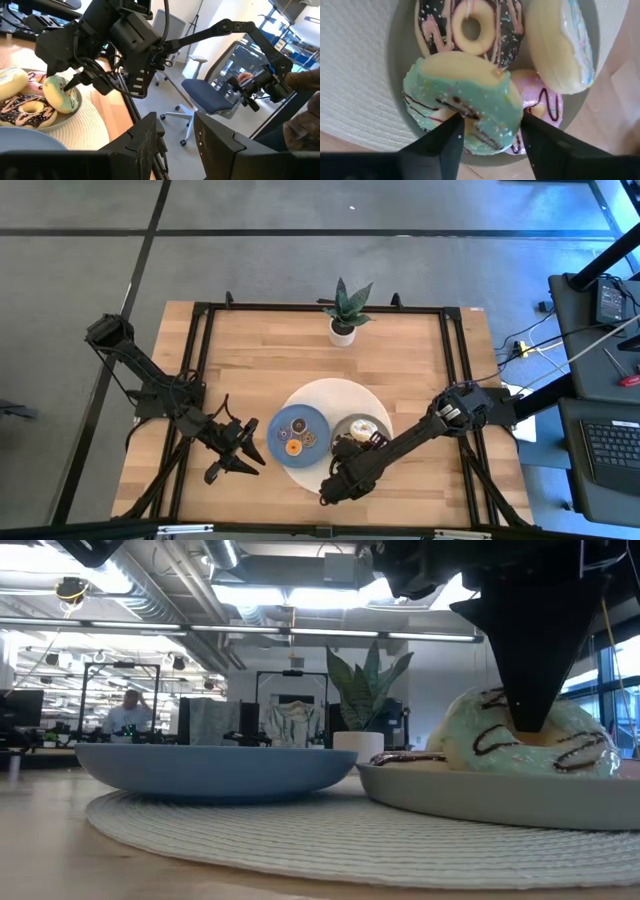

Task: Pick & Place donuts
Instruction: Put the large green donut on the gray plate, then return to Home Position

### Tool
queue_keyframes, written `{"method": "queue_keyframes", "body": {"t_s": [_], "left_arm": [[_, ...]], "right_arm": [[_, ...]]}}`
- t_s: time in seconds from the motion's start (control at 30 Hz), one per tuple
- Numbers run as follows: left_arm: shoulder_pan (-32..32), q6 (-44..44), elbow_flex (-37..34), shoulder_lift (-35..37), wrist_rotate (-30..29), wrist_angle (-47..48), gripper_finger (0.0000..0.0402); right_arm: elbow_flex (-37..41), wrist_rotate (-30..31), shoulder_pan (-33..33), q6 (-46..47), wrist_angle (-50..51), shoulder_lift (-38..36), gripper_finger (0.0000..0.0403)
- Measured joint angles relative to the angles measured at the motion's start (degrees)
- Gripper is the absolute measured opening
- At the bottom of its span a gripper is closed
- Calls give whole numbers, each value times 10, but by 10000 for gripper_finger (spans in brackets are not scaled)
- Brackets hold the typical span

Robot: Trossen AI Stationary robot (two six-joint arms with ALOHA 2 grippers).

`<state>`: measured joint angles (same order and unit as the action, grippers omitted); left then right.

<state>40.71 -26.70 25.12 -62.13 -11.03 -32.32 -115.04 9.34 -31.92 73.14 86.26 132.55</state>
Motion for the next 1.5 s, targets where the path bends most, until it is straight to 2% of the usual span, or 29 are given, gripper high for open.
{"method": "queue_keyframes", "body": {"t_s": [0.37, 0.57, 0.73, 0.8, 0.87, 0.93, 1.07, 1.27, 1.4, 1.5], "left_arm": [[0, 0, 0, 0, 0, 0, 127], [0, 0, 0, 0, 1, 0, 127], [0, 1, 0, 0, 2, 0, 127], [0, 13, 0, 0, -3, -5, 128], [0, 26, 0, 0, -21, -8, 127], [0, 28, 0, 0, -47, -10, 127], [-18, -10, 0, 0, -95, -35, 127], [-64, 2, 0, 0, -100, -64, 127], [-101, 9, 0, 0, -106, -77, 127], [-127, 19, 0, 0, -105, -78, 128]], "right_arm": [[-1, -14, 0, 9, 7, -11, 206], [-10, 58, -9, 2, -17, -66, 206], [-37, 79, -14, -160, -87, -133, 207], [-50, 76, -13, -181, -97, -151, 207], [-58, 108, -12, -205, -140, -166, 207], [-58, 131, -13, -289, -167, -180, 207], [-58, 69, 11, -365, -156, -218, 207], [-28, 6, 64, -518, -178, -263, 207], [57, -80, 103, -596, -283, -291, 207], [150, -129, 129, -602, -352, -312, 207]]}}
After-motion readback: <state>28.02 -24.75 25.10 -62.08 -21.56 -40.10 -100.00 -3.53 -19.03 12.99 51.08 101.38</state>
